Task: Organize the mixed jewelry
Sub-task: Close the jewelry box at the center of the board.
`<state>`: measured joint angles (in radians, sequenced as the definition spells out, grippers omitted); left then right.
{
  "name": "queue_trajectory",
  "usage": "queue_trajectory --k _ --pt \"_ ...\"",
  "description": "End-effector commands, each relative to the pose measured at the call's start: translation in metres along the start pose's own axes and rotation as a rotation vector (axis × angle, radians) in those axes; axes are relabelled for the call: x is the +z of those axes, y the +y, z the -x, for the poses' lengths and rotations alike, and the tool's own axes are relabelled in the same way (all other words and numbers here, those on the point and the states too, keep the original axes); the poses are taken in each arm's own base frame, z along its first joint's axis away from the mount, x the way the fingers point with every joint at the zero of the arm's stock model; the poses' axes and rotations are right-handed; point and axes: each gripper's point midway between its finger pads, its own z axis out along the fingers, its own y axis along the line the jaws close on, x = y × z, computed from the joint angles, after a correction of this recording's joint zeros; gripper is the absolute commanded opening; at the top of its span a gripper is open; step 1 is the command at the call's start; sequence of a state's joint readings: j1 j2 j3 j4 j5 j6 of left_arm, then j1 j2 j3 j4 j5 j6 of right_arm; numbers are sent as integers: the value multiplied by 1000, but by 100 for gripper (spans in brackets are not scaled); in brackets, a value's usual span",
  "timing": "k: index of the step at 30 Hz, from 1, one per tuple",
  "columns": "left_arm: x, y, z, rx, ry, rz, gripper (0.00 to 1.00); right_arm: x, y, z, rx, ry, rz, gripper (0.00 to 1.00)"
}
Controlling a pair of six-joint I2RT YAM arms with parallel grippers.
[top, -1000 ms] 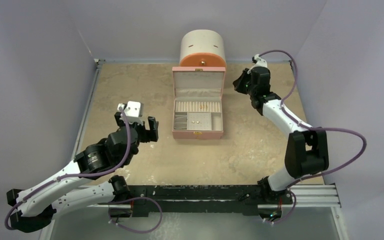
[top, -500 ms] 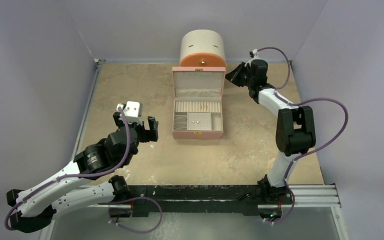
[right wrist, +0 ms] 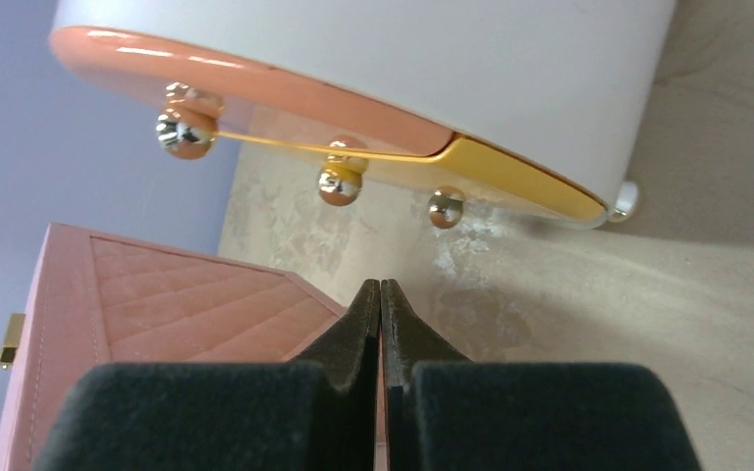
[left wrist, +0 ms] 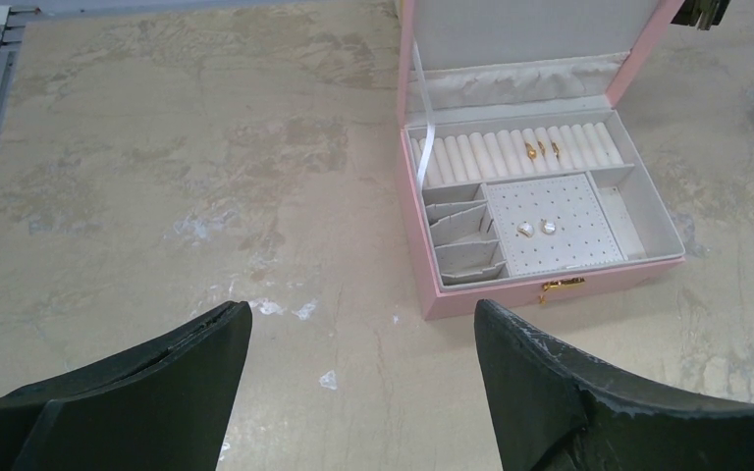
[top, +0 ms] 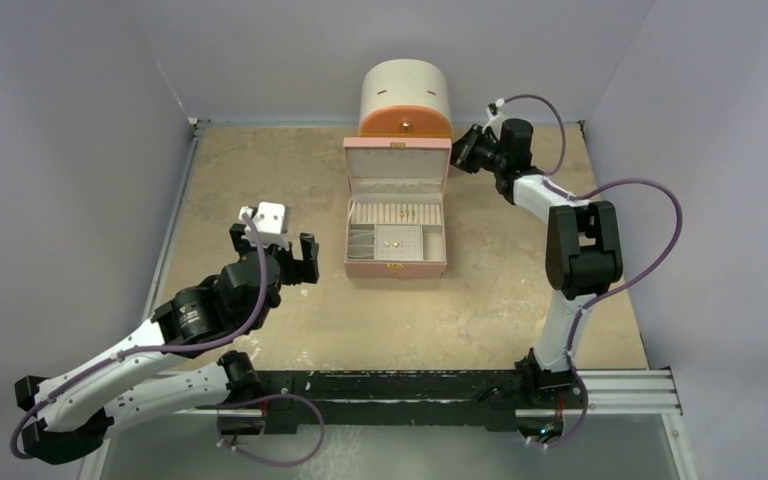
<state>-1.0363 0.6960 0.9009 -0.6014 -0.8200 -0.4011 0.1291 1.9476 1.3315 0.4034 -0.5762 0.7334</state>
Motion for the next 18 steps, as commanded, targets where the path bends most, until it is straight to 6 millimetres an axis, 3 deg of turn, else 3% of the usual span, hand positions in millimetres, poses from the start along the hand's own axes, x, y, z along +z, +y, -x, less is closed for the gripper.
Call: queue_trajectory --k 1,7,18 --pt "1 3 3 -7 -14 16 84 -12 51 1 -76 23 205 0" --pt "1 2 2 -5 -11 15 84 -25 67 -1 -98 24 256 0" --pt "2 2 2 -2 -11 19 84 -65 90 -18 -154 -10 278 0"
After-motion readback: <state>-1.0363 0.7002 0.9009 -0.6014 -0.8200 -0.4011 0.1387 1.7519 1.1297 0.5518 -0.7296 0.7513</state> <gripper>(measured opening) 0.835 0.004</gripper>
